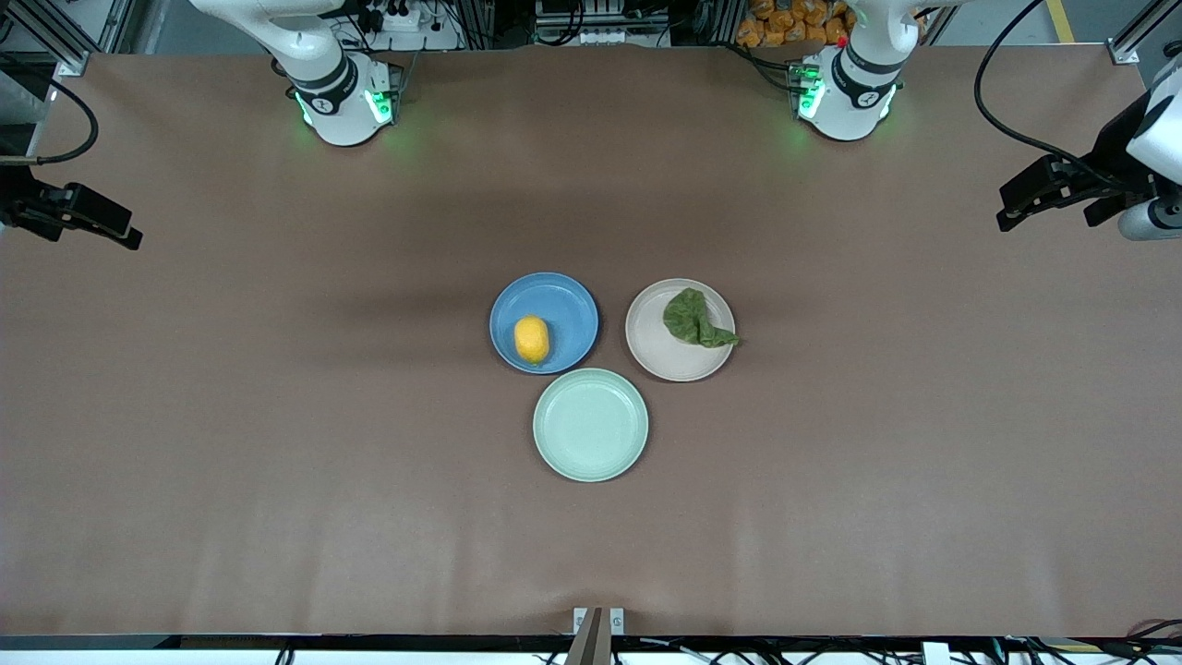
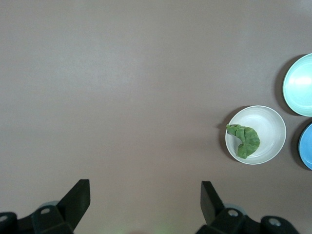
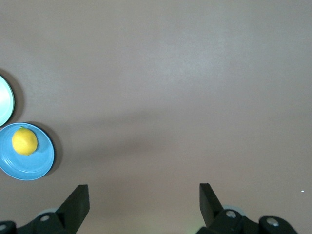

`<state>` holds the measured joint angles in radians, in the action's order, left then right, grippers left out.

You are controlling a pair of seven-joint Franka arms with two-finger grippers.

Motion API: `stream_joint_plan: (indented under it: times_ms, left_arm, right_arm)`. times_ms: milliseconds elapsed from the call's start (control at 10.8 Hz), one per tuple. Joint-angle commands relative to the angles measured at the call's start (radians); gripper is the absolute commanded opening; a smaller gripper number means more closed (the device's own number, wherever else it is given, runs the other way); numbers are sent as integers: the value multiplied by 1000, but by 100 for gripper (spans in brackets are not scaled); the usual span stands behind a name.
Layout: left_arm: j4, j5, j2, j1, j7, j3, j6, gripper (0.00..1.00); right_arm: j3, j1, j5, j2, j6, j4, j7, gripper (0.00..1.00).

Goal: Pick lemon and lettuce from blue and beige plates
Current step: 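Move the right gripper to the lemon while the left gripper reaches the lettuce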

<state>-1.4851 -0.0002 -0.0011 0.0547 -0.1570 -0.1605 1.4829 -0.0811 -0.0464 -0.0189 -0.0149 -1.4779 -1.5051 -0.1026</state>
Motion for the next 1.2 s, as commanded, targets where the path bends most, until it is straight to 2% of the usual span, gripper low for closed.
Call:
stream_joint_plan:
  times_ms: [0,370,555,739,832,1109]
  left_arm:
    - [3,2,-2,2,28,-1,-1,100]
    - [-4,-14,38,5,30,-1,-3,100]
    - [-49,-43,61,-9,5,-11,-1,100]
    - [-137,-141,76,-19,-80,-14,61,100]
    - [-199,-147,76,-50,-157,-27,130,100]
    - [-361,-136,93,-157,-332,-53,319,100]
  right_arm:
    - [3,3,2,1,2,-1,-14,100]
    - [3,3,2,0,2,-3,-8,100]
    - [7,-10,-1,-69,11,-4,-6,100]
    - [9,-67,-3,-132,1,-3,-8,100]
    - [9,-105,-3,-186,-12,-1,-6,100]
    - [10,-240,-18,-319,-158,-3,-19,100]
